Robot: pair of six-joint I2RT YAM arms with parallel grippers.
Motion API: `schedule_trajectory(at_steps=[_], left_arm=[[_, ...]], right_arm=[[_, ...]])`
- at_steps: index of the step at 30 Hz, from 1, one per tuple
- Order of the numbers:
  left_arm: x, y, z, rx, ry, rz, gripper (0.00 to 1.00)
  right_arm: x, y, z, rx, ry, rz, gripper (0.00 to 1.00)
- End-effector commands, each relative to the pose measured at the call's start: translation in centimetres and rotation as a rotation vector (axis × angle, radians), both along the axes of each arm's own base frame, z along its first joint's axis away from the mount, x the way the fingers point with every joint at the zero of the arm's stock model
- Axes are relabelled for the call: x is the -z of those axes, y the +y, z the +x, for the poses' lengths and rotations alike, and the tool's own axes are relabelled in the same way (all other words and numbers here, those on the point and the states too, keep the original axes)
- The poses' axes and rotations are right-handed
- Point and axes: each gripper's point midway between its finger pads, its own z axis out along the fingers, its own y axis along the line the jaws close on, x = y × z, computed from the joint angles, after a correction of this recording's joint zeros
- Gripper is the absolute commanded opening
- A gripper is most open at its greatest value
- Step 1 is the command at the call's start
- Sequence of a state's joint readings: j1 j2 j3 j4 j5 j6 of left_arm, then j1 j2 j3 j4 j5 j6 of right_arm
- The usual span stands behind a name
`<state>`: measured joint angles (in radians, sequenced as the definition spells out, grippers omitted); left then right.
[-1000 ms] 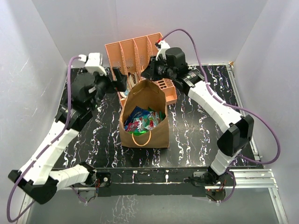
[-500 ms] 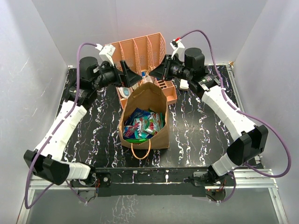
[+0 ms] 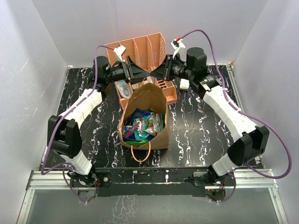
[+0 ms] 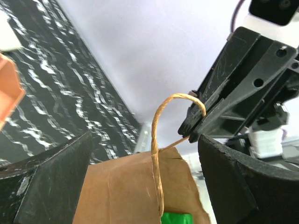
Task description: Take the snacks out of the paper bag
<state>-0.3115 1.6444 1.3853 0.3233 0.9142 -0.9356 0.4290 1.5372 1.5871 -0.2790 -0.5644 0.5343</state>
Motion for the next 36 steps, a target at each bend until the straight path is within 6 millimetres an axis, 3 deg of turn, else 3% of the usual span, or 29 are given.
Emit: schedule_trajectory(at_steps=[1,13,26,29,36], left_arm=[[-5.6,0.0,-4.1,0.185,-0.106,-0.188,0.91],[-7.1,-0.7,-5.5,0.251,-0.116,-0.218,0.8],[-5.7,-3.0,-4.5,0.248,-0.073,-0.155,0.86],[-6.6,-3.5,-5.2,0.302,-0.084,-0.18,0.79],[-9.0,-2.5,-7.6,0.336,-0.166,-0.198,0.73]], right_arm=[[-6.1,-1.2,-1.3,-0.002,-0.177,0.094,0.08],[-5.2,-1.9,-1.8,0.003,-0.158,0.081,0.08],[-5.6,-1.4,-2.7,-0.055,-0.156,0.101,0.08],[-5.6,-1.7,-2.6,-0.038,-0.162,0.091,0.08],[-4.9,-2.6,-2.4,0.008,-0.16,0.043,0.08]])
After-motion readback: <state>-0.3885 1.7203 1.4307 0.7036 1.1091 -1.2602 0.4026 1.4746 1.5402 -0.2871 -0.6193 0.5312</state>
